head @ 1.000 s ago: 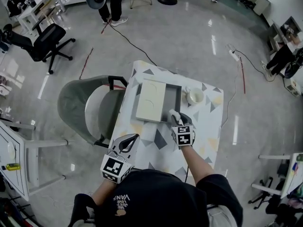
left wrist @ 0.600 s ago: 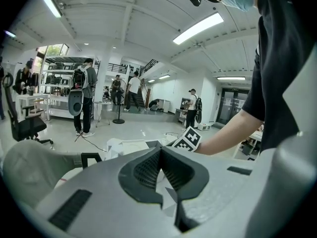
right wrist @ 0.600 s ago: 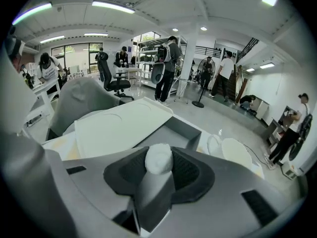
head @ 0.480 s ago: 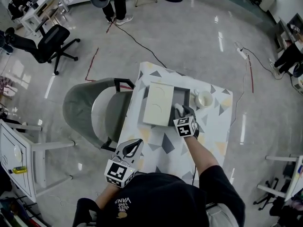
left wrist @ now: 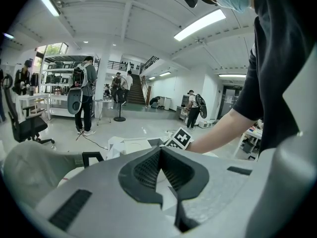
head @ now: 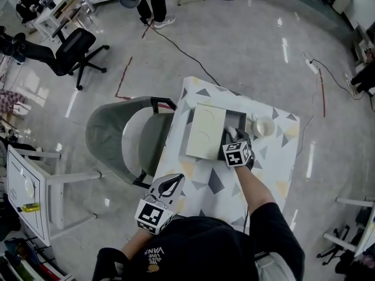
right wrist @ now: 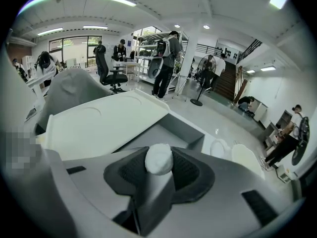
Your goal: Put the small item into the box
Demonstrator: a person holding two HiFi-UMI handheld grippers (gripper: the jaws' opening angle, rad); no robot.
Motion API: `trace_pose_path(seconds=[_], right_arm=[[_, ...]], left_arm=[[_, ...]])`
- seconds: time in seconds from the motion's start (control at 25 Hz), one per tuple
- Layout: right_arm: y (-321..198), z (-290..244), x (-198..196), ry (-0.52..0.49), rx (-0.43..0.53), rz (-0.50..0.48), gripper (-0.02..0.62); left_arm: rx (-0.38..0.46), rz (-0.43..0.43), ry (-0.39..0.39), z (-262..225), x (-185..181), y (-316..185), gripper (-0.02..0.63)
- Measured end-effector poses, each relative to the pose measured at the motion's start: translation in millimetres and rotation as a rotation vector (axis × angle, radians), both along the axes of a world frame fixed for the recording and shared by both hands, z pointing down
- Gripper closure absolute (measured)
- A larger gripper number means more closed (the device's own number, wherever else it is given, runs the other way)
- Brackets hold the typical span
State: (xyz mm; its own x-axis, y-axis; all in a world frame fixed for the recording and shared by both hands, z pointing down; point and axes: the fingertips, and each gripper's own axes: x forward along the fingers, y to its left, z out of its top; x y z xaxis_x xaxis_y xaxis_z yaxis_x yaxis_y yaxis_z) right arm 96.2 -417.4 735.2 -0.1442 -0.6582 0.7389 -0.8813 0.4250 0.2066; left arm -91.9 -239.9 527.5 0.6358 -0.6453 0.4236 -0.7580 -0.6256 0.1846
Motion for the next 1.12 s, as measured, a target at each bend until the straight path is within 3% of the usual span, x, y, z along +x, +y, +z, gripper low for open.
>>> trace_pose_path(seconds=[0.44, 1.12], right_arm=[[9.2, 5.2, -1.7, -0.011, -0.008, 0.034, 0.463], [22.0, 14.9, -0.2, -0.015, -0.101, 0.057, 0.453]], left_arm=[[-0.002, 0.003, 0.005, 3.4, 4.6, -3.5, 0.601], [0.001, -0.026, 0.013, 2.0, -6.3, 8.3, 0.601]])
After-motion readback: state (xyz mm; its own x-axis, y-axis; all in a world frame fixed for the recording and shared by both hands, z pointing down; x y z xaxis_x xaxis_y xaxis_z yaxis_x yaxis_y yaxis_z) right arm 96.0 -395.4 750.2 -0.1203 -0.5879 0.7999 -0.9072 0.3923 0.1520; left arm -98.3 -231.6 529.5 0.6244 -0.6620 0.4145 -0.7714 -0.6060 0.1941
